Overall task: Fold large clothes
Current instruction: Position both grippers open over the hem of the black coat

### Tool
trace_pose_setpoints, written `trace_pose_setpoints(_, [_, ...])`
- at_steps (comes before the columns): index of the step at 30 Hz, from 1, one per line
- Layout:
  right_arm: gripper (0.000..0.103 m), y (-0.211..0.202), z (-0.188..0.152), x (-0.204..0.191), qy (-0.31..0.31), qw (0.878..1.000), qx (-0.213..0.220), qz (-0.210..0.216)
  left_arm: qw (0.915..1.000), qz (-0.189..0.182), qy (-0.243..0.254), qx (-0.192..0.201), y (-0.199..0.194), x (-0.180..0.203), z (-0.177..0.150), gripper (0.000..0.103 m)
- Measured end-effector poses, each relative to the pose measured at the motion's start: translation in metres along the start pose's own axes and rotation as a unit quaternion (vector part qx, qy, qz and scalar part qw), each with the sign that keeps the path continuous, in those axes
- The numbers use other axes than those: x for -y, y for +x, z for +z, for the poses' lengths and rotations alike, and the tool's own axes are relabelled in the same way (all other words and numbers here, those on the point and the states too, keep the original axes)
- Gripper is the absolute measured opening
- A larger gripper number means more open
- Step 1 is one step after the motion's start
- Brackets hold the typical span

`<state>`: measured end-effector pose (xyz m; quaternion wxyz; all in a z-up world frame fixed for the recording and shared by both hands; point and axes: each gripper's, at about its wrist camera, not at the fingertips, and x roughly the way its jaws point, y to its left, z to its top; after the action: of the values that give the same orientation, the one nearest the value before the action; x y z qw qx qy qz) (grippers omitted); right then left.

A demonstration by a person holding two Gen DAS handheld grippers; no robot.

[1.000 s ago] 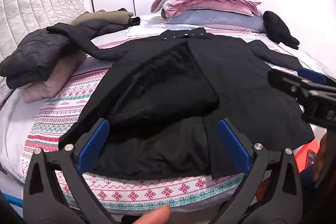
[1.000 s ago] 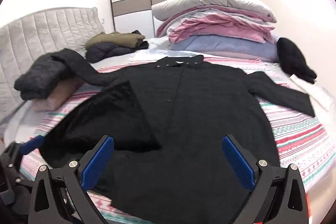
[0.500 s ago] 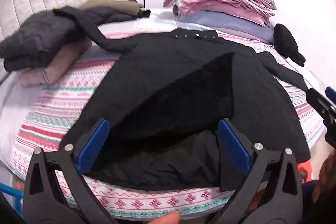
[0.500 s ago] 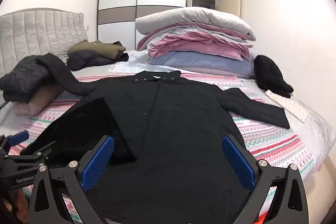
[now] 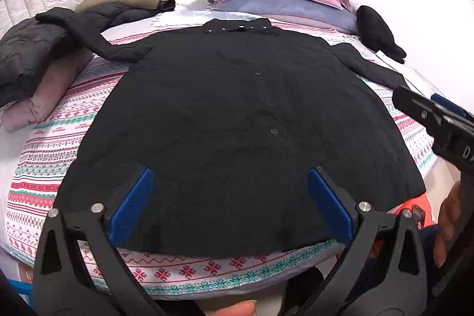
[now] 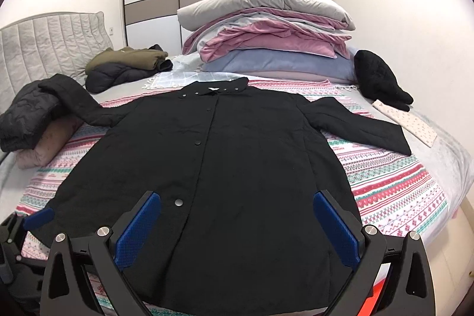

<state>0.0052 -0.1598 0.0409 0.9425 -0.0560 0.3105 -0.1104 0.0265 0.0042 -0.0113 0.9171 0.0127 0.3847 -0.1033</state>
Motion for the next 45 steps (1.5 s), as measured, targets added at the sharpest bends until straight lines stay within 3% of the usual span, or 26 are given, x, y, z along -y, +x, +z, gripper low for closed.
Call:
trace_pose_setpoints(11, [0.103, 0.003, -0.007, -0.010, 0.016, 1.000, -0.012, -0.008, 0.9992, 0.033, 0.011, 0.019, -0.005, 0.007, -0.001, 0.103])
trace_pose_setpoints(37, [0.103, 0.001, -0.011, -0.023, 0.005, 0.999, -0.004, -0.035, 0.9988, 0.040, 0.005, 0.029, -0.004, 0.008, -0.001, 0.103])
trace_pose_setpoints(45, [0.103, 0.001, -0.018, -0.035, -0.026, 0.991, 0.012, -0.133, 0.9987, 0.046, -0.004, 0.020, 0.000, 0.008, -0.002, 0.103])
